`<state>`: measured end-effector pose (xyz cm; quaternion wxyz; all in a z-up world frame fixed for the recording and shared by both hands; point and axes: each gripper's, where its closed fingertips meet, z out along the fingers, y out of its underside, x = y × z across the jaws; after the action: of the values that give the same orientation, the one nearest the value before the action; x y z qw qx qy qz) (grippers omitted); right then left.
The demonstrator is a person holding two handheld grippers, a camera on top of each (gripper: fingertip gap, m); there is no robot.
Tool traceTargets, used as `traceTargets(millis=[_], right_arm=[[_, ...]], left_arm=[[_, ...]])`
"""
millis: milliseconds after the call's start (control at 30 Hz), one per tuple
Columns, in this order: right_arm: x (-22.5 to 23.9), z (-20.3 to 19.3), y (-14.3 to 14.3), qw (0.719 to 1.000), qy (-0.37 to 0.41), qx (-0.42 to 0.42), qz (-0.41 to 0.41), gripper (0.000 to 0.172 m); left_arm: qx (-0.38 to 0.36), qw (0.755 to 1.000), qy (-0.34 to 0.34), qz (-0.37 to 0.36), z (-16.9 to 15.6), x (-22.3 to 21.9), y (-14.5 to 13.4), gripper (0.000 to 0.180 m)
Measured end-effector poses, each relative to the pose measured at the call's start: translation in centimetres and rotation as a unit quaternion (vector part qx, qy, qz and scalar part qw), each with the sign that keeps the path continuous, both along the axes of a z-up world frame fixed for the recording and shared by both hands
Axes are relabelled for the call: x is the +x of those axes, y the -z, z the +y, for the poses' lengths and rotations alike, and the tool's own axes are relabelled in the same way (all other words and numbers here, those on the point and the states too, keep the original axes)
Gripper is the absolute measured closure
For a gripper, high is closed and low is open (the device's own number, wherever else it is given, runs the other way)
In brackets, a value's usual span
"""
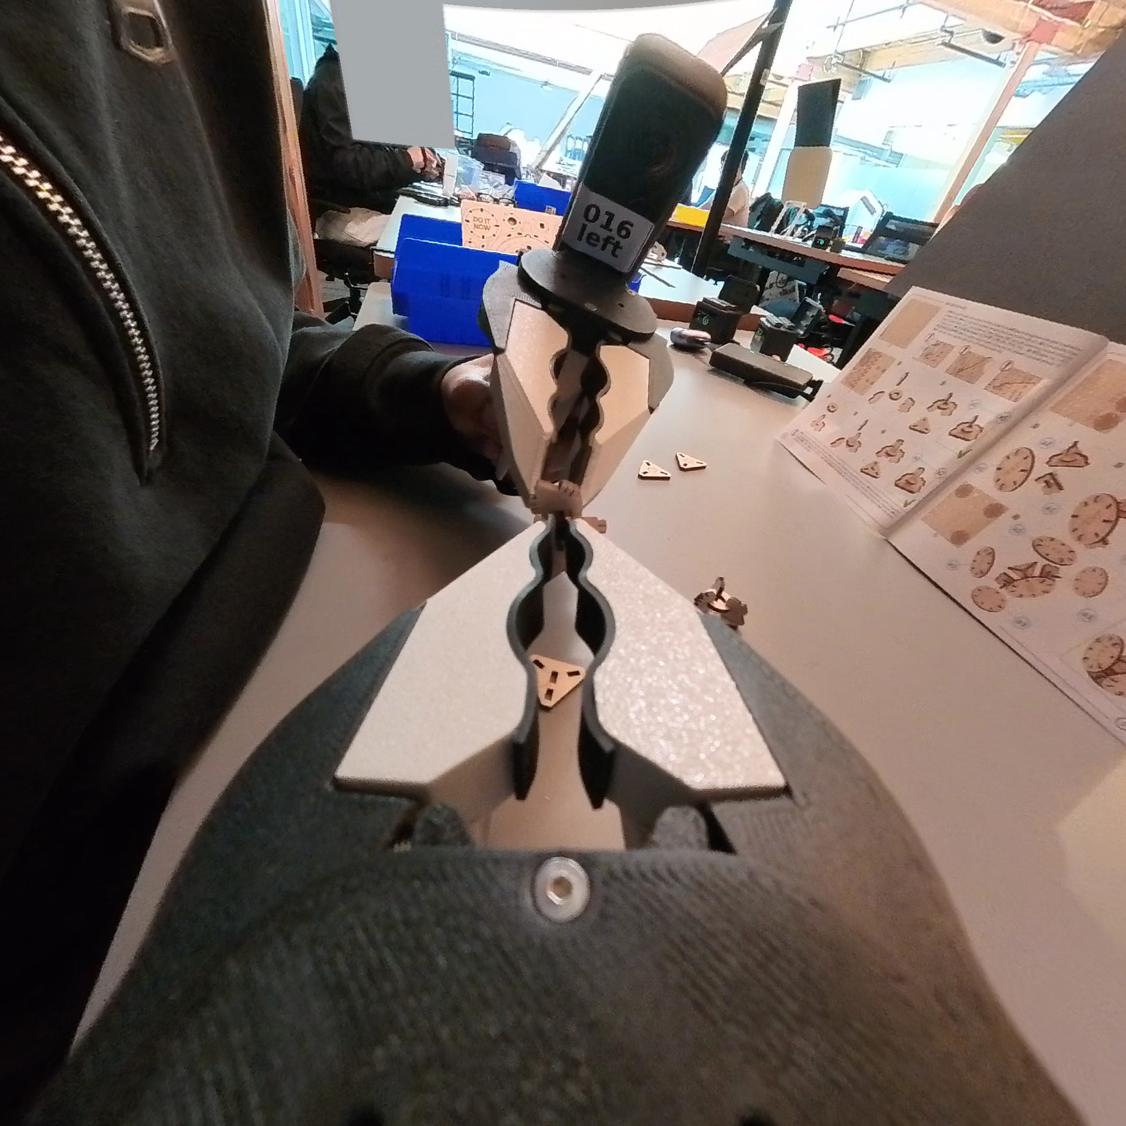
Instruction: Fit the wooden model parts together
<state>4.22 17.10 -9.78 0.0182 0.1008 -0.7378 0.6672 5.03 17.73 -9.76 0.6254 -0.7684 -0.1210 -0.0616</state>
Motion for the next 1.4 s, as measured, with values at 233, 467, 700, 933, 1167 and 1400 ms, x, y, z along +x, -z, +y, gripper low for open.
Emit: traceTargets(millis=[233,467,700,933,1167,1400], right_arm=[[0.1,0.0,0.0,1.000,-0.003,0.001,-0.001,0.171],[0.1,-0.1,0.1,1.000,-0.002,0.003,-0.003,0.171],[0.0,-0.1,0.2,1.000,0.000,0.006,-0.005,0.171],[0.0,-0.1,0.1,1.000,0.001,0.002,-0.007,0.171],[-0.2,0.0,-0.5,1.000,0.008,-0.016,-0.014,0.160],[-0.9,0.3,-1.4,0.998,0.021,-0.040,-0.041,0.149]], left_arm=[[-0.002,1.000,-0.002,0.001,0.0,-0.1,0.1,0.177],[-0.004,1.000,0.001,0.002,0.0,0.0,0.2,0.172],[-0.014,1.000,-0.011,0.013,0.0,-0.3,0.4,0.175],[-0.014,1.000,-0.015,0.022,0.0,-0.3,0.3,0.176],[0.006,1.000,-0.020,0.018,-0.3,-0.6,-0.3,0.177],[0.072,0.997,-0.019,-0.013,-1.1,-0.9,-1.9,0.177]])
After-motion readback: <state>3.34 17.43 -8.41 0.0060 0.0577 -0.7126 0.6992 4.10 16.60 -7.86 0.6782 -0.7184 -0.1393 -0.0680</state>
